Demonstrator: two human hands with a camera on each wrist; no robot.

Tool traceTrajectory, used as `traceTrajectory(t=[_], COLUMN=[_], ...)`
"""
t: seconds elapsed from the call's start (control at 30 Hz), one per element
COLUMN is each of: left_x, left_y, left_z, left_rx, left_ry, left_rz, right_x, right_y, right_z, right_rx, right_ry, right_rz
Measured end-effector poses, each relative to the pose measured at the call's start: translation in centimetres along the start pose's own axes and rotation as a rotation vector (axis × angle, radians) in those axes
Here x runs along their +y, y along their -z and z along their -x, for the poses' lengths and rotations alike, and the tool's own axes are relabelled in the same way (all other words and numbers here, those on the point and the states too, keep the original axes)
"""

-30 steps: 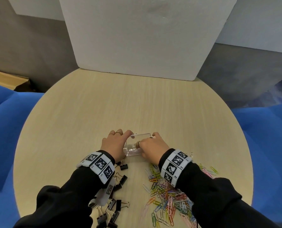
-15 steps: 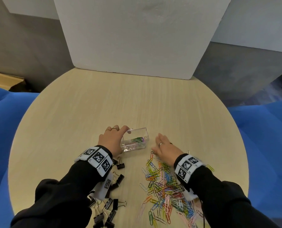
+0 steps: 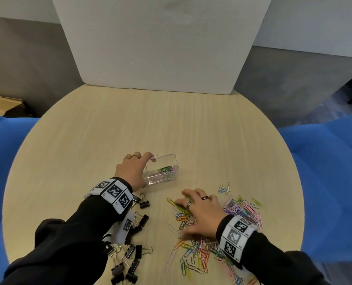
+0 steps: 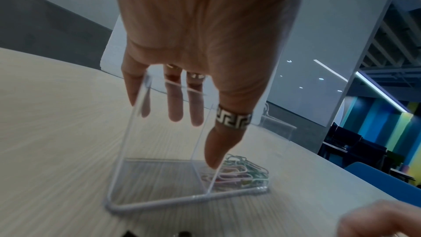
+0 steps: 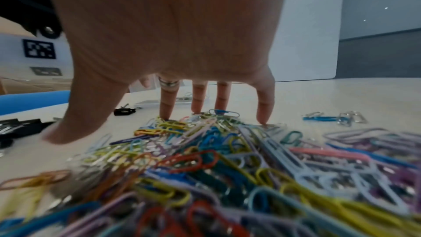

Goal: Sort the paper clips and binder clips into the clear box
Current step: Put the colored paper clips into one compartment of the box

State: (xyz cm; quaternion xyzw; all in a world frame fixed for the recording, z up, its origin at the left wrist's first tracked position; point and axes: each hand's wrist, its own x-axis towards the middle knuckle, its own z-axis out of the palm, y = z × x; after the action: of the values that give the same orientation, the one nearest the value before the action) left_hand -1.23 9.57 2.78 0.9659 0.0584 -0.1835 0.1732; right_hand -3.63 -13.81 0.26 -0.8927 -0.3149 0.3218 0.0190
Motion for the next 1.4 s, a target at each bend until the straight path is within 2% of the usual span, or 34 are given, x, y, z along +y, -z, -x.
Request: traceTrajectory(t=[0.27,0.5,0.77,0.9,1.0,1.2,1.4], left_x=[0.1,0.2,0.2,0.1,0.1,0.2,0.3], left_y=[0.0,0.0,-0.2,-0.5,-0.7,-0.7,-0.6], left_z=[0.1,0.2,0.4,0.6,0.7,0.8,0.9], left_rx=[0.001,0.016,0.029,0.031,0.032,0.029,0.017], left_ry=[0.005,0.007,0.006,-0.003,-0.006,0.001,0.004], left_rz=[0.008,-0.002,-0.018,-0.033,-0.036,-0.047,-0.054], right_x=[0.1,0.7,1.7,2.2,1.3,-1.8,-4.4], right_y=[-1.8,-2.0,-0.2,1.3,3.8,8.8,7.9], right_z=[2.2,1.8,-0.3,-0.4,-0.6,-3.8,-7.1], right_rx=[-0.002,0.068,0.204,0.315,0.432,0.754,0.859], right_ry=[0.006,0.004,-0.143,-0.190,-0.158,-0.055,-0.047], right_rz=[-0.044,-0.285,-0.457,-0.623,-0.755,-0.891,-0.957])
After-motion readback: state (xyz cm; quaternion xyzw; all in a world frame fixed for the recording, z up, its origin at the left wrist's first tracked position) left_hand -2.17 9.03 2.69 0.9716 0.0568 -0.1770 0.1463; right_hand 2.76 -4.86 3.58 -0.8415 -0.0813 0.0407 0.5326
